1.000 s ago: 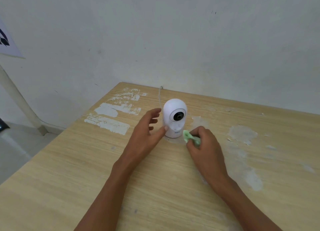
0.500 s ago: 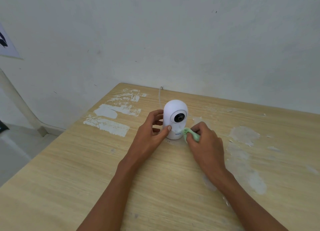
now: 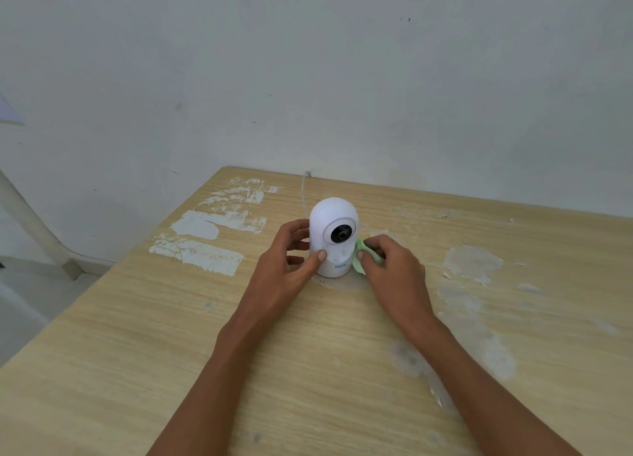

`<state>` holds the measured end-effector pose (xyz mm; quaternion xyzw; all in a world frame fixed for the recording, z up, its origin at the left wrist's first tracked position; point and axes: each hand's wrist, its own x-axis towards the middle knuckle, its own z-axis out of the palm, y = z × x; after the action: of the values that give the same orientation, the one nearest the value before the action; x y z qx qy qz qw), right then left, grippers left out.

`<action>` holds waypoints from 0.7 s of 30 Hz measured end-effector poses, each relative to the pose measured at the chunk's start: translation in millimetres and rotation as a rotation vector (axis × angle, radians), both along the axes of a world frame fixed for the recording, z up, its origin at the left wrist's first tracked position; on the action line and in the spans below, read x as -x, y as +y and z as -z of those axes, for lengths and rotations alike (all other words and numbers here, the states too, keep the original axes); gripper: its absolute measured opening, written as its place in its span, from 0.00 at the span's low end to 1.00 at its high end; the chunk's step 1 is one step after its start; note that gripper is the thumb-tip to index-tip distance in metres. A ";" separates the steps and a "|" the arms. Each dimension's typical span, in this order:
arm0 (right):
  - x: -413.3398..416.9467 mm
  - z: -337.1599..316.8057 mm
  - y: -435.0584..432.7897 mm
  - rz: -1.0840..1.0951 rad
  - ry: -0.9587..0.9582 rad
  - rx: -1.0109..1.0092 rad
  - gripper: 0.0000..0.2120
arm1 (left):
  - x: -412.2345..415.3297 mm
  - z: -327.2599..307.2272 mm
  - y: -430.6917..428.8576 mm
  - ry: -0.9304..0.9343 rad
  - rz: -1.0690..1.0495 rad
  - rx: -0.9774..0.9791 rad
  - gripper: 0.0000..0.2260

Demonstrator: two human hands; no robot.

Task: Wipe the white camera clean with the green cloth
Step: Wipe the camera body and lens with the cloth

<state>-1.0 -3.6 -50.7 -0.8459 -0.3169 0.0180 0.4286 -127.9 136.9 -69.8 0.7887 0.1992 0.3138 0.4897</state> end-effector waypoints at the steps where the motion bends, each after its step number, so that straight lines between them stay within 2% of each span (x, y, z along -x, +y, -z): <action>1: -1.4 -1.6 0.4 -0.007 0.023 -0.054 0.08 | -0.1 0.2 0.3 -0.003 -0.001 0.004 0.21; 4: -1.7 -0.5 0.0 -0.018 0.043 -0.125 0.10 | -0.3 1.2 0.7 -0.015 -0.003 0.014 0.20; 8: -8.8 3.8 4.5 -0.029 0.024 0.026 0.11 | -0.6 1.9 1.3 -0.013 -0.001 0.013 0.20; 13: -13.8 -5.8 9.5 -0.076 0.046 -0.197 0.10 | -0.1 1.2 1.2 -0.018 0.003 0.008 0.20; 17: -10.3 4.2 3.6 -0.078 0.069 -0.076 0.10 | 1.4 4.3 2.2 0.019 0.019 -0.029 0.26; 21: -0.7 6.2 -2.2 -0.076 -0.011 -0.158 0.09 | -0.7 4.9 3.0 0.044 0.019 -0.078 0.29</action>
<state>-0.2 -5.8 -56.9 -0.7970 -0.3514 0.0043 0.4912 -127.2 139.9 -74.7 0.8157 0.1899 0.2991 0.4572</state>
